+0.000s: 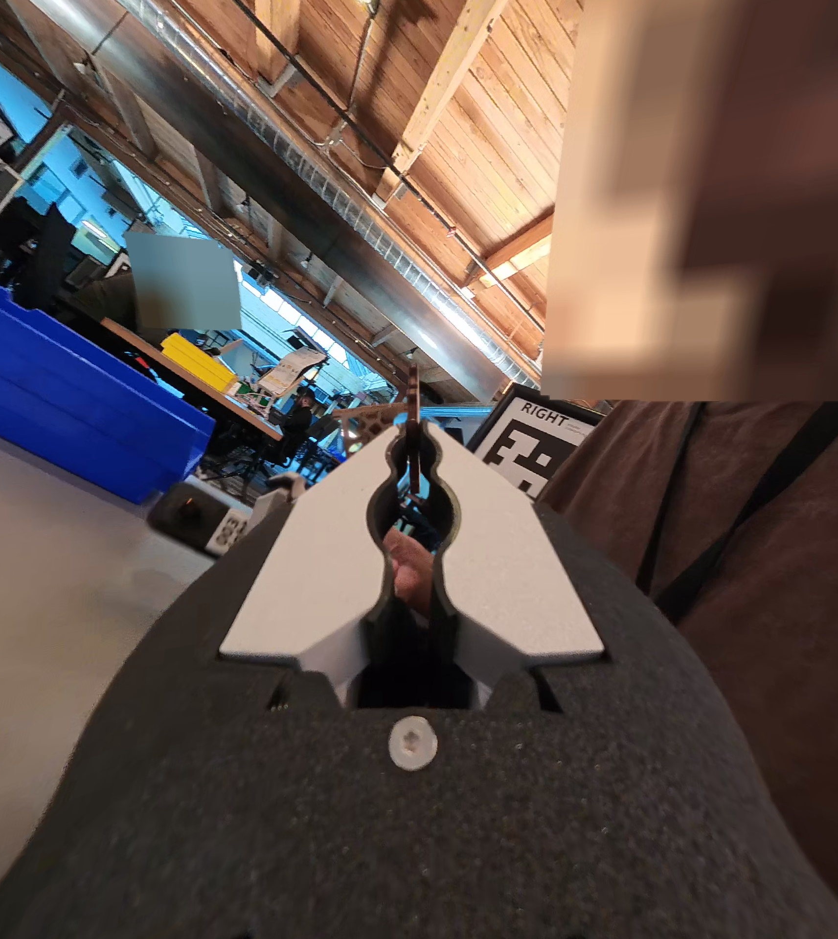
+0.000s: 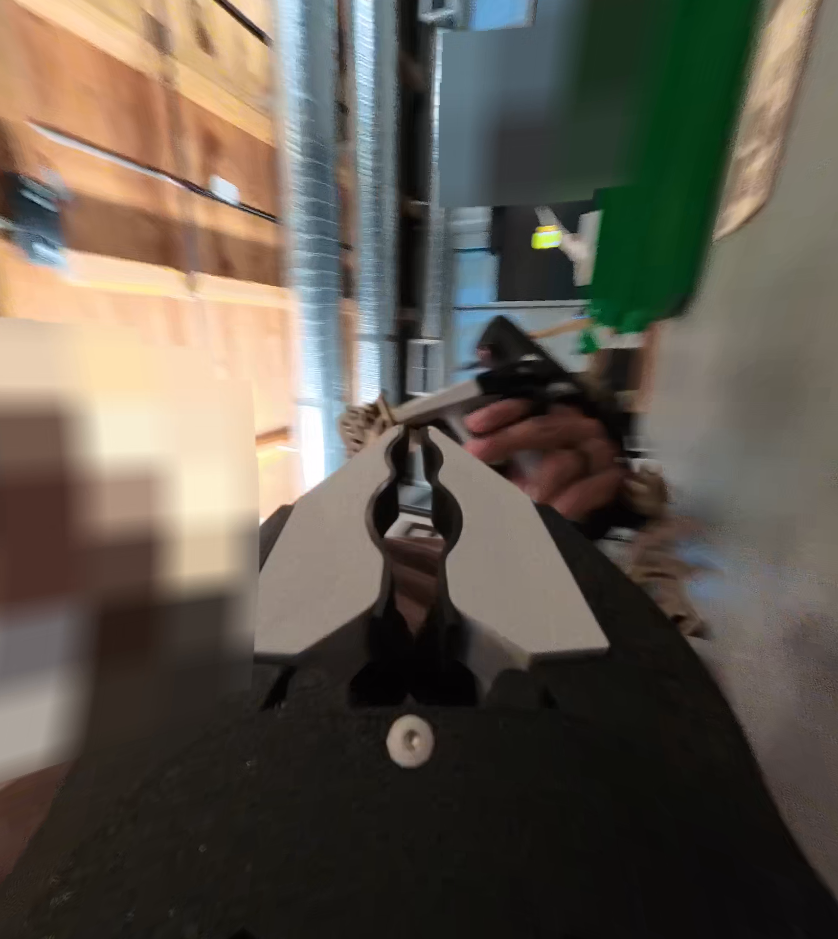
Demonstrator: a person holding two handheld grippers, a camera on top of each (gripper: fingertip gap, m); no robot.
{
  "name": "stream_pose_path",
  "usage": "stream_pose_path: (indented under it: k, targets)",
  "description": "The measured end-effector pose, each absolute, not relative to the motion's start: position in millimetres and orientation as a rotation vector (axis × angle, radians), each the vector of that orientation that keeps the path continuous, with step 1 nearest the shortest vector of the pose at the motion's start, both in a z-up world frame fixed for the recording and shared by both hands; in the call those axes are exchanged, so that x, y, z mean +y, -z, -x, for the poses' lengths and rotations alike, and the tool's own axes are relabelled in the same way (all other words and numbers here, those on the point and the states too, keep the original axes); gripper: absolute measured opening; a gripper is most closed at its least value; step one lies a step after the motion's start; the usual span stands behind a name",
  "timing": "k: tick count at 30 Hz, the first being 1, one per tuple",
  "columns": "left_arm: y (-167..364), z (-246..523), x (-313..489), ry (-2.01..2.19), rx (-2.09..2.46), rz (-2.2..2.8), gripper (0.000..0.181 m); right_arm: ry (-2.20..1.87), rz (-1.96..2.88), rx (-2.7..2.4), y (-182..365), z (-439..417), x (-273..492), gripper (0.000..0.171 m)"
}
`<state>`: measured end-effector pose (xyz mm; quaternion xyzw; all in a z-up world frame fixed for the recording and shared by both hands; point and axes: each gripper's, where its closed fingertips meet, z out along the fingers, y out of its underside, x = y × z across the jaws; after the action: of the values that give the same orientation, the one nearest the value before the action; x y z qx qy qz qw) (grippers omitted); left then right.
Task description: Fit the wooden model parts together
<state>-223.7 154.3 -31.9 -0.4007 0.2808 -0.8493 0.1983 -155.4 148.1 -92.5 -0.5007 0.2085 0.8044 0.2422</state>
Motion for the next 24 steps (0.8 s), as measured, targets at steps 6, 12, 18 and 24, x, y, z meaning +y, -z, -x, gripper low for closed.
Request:
stream_pose_path:
  k: [6,12,18,24]
  targets:
    - [37,231,169,2.304,0.776,1.156,0.001,-1.495,1.847,0.161,133,119,148,0.007]
    - [33,238,170,2.296,0.793,1.132,0.001,-0.938,1.945,-0.390,146,137,130,0.023]
    - [31,244,174,2.253,0.800,1.118,0.001,-0.991,1.832,-0.526,128,179,131,0.039]
    - [30,242,167,2.166,0.850,1.096,0.001,-1.341,1.507,-0.334,46,204,144,0.027]
